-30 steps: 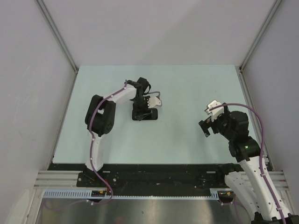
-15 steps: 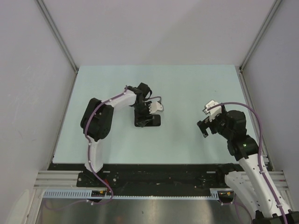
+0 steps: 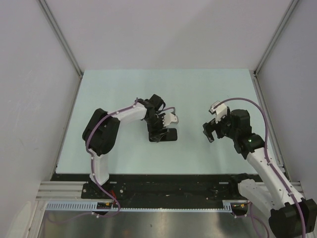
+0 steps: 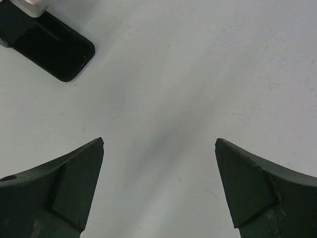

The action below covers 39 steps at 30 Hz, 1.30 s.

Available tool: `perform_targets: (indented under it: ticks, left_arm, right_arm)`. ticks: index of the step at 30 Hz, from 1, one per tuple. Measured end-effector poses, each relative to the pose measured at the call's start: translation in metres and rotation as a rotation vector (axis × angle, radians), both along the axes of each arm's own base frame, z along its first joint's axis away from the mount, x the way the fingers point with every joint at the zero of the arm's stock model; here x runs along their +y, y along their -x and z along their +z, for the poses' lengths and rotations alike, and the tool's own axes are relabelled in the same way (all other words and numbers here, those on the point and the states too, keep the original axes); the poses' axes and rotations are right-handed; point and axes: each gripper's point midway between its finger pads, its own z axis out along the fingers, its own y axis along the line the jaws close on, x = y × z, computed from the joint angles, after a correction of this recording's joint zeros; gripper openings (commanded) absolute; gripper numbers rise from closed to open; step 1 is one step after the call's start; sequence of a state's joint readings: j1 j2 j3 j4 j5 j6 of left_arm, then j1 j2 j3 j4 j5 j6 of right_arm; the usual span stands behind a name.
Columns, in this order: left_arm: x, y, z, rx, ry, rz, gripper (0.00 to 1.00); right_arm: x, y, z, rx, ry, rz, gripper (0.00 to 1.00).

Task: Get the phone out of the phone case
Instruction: Pick up the phone at the center of the board.

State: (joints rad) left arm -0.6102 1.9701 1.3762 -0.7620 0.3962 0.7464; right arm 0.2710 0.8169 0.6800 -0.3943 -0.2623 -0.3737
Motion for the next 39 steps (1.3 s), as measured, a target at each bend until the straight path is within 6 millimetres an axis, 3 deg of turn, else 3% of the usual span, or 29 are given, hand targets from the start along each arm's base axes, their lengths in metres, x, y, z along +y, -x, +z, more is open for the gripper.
perform_targets:
  ticks: [5, 11, 16, 22, 31, 34, 39]
  left_arm:
    - [-0.006, 0.004, -0.001, -0.026, 0.019, 0.004, 0.13]
    - [-0.008, 0.005, -0.002, -0.066, 0.044, 0.028, 0.01]
    - [-0.01, 0.007, -0.001, -0.082, 0.072, 0.054, 0.0]
    - [-0.017, 0.014, 0.007, -0.083, 0.127, 0.069, 0.0]
    - [-0.032, 0.012, 0.034, -0.123, 0.238, 0.078, 0.0]
    - [-0.031, 0.014, 0.03, -0.132, 0.227, 0.077, 0.02]
    - [-0.027, 0.015, 0.018, -0.141, 0.179, 0.073, 0.09]
  right_arm:
    - [0.007, -0.008, -0.01, 0.099, -0.055, -0.013, 1.0]
    - [0.0, -0.035, 0.003, 0.201, -0.221, -0.069, 1.0]
    - [0.003, -0.05, -0.005, 0.324, -0.334, -0.056, 1.0]
    - [0.029, -0.038, -0.026, 0.48, -0.388, 0.037, 1.0]
    - [0.06, -0.024, -0.03, 0.542, -0.388, 0.147, 1.0]
    - [0.063, -0.023, -0.041, 0.582, -0.38, 0.147, 1.0]
    - [0.063, -0.022, -0.043, 0.586, -0.368, 0.146, 1.0]
